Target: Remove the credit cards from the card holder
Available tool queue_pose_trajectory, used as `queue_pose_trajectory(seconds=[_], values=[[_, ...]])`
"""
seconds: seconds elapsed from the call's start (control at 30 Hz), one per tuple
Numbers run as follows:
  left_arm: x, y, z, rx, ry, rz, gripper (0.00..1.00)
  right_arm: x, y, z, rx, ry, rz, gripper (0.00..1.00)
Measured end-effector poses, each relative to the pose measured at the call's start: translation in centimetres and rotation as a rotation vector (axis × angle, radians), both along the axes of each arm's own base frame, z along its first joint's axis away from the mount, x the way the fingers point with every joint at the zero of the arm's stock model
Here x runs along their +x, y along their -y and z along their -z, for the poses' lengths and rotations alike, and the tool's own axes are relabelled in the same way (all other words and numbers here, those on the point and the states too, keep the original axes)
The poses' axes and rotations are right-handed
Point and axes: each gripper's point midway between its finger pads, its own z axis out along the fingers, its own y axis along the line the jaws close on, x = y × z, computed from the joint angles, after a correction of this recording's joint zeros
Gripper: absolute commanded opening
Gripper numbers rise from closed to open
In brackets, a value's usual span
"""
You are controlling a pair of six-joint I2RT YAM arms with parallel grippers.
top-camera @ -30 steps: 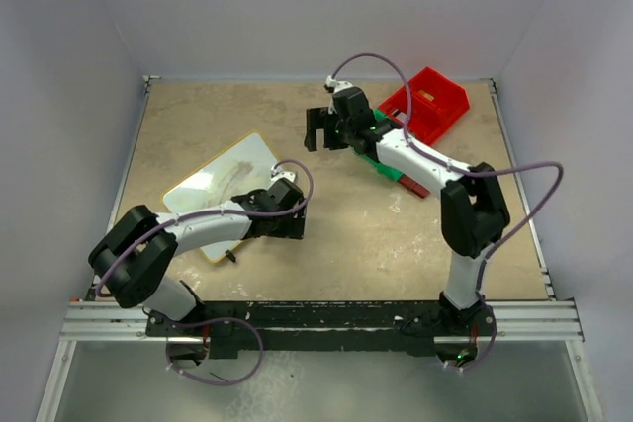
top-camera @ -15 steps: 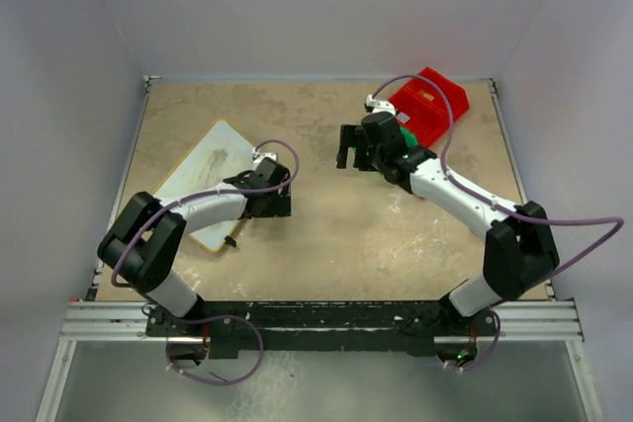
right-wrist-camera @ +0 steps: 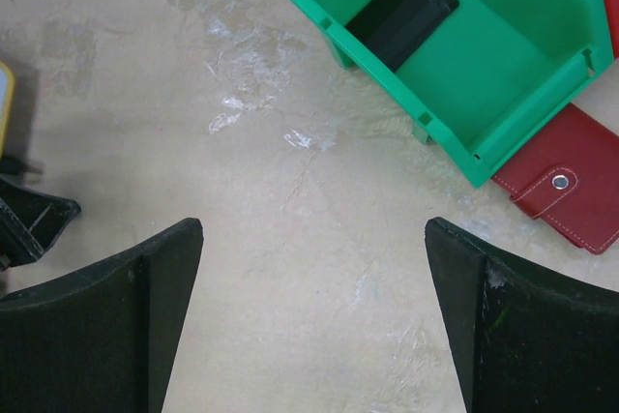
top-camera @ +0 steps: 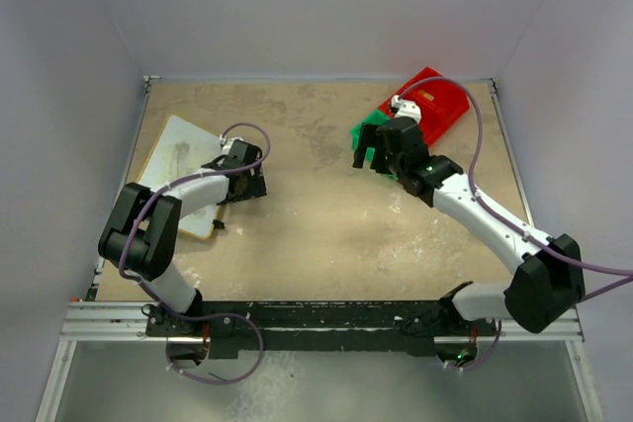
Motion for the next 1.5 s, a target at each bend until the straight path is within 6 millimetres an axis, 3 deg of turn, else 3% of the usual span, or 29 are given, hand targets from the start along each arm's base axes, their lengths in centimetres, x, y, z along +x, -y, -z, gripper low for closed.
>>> queue_pose_trajectory(seconds=[0.5,0.73,0.8,0.97,1.1,1.33,1.5], values=[[-0.8,0.1,-0.1,-0.064,0.028,-0.028,0.79,-0.8,1.0,0.2,0.002,-0.007,0.018,1.0],[-0.5,-0.9,-0.2,-0.059,0.066,-0.113,0.8,-1.1,1.1,0.8,0.004,-0.019,0.021,1.0],[-0.4,-1.8,-0.2,-0.051,0.065,-0.143,0.8,-1.4,1.2,1.3,-0.001,-0.03,0.022,1.0],[-0.3,-6.7,-0.1,-0.007,0.053,-0.282,0.8,-1.6,1.4,1.9,-0.006,-0.041,0.024,1.0],[-0.6,-9.4,0.0,0.018,0.039,-0.357,0.8,-1.6,1.4,1.9,-0.007,-0.041,0.024,1.0],[-0.9,-10.3,0.0,0.021,0.029,-0.387,0.8,-1.6,1.5,2.0,-0.01,-0.042,0.027,1.0],[-1.6,-12.0,0.0,0.009,0.021,-0.434,0.79,-1.0,3.2,2.4,-0.021,-0.053,0.065,1.0]])
